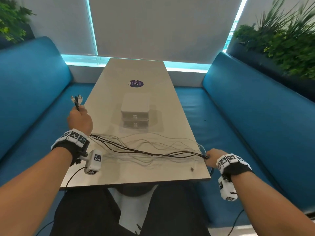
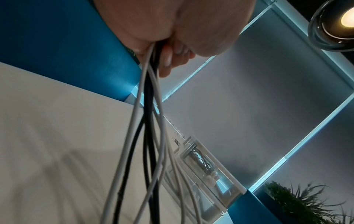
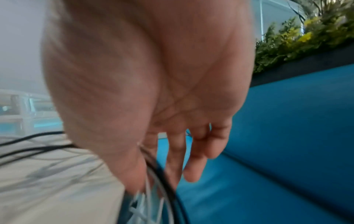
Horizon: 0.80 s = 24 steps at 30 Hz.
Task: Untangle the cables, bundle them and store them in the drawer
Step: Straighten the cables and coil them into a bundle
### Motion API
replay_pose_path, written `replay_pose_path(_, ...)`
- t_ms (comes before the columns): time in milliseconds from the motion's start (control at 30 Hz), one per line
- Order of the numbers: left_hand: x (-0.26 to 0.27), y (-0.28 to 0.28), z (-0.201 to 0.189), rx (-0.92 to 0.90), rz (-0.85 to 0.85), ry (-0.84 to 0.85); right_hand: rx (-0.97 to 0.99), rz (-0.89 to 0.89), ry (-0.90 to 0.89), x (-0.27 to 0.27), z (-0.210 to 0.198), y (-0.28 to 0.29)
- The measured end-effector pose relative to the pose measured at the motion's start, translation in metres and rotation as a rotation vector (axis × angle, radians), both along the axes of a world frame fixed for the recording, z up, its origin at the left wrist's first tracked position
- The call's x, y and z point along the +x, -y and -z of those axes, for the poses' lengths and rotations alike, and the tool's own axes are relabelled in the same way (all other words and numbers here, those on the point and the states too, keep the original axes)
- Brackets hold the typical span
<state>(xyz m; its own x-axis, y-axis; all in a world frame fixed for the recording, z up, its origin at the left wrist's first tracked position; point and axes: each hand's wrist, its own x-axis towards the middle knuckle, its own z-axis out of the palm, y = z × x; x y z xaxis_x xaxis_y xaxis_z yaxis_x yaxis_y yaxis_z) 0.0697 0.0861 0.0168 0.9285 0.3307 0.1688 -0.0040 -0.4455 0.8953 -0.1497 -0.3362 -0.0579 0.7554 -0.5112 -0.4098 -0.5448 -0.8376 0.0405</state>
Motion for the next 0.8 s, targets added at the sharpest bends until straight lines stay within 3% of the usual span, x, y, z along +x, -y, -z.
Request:
replay_pose_path(133, -0.001, 0.004, -0.002, 0.006, 0.009, 0.012, -0.163, 0.239, 0.222, -0.003, -0.003, 0.007)
replay_pose_path(233, -0.001, 0.006, -0.006, 0.005, 0.015, 0.019, -0.087, 0.326, 0.287, 0.002, -0.003, 0.006)
replay_pose_path(367, -0.001, 0.008, -0.008, 0.003, 0.017, 0.021, 0.149, 0.175, 0.287, 0.017, -0.002, -0.007)
replay_pose_path(533, -0.005, 0.004, -0.006, -0.002, 0.003, 0.011, 0.383, 0.018, 0.525, 0.031, -0.003, -0.03)
replay_pose_path(600, -0.005, 0.002, -0.004, -0.005, 0.003, 0.01, 0.432, -0.03, 0.461, 0.034, -0.004, -0.039)
replay_pose_path(667, -0.004, -0.002, -0.001, -0.011, 0.0, 0.009, 0.342, -0.084, 0.37, 0.038, -0.004, -0.045)
replay_pose_path(800, -0.002, -0.008, -0.002, -0.016, -0.016, 0.018, -0.039, -0.169, 0.173, 0.042, -0.004, -0.042)
